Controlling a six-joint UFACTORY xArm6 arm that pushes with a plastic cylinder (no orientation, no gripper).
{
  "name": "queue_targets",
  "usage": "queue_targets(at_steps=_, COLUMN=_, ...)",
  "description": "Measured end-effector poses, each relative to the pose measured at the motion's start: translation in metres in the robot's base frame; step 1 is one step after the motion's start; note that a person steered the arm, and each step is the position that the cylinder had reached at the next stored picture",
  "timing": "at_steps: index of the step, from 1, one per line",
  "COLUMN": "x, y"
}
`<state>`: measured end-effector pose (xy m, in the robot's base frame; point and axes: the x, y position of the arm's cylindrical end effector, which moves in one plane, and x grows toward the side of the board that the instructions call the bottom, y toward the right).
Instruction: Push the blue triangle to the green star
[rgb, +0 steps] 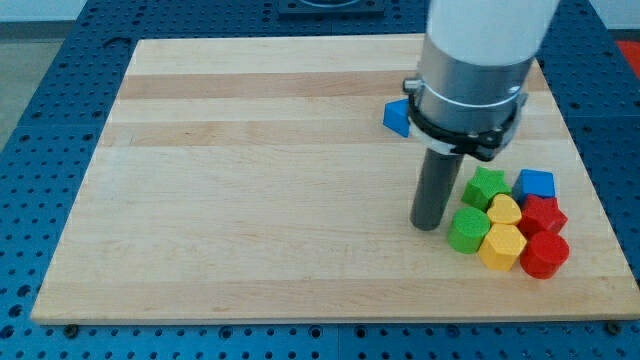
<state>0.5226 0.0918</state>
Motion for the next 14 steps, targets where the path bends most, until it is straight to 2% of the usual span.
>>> queue_targets(at_steps=2, x=0.016, y=-0.005)
queue_targets(at_steps=3, x=0.010, y=-0.018)
queue_targets(at_steps=6, x=-0.110, y=-0.014)
queue_targets(at_steps=7, x=-0.150, y=0.024)
queue_targets(at_steps=10, x=-0.223, y=0.031)
queue_targets(at_steps=11, x=-0.211, y=0.009)
queue_targets(at_steps=12, x=-0.168, y=0.007)
queue_targets(at_steps=13, x=-0.146, y=0.007)
queue_targets(at_steps=14, x=-0.158, y=0.007)
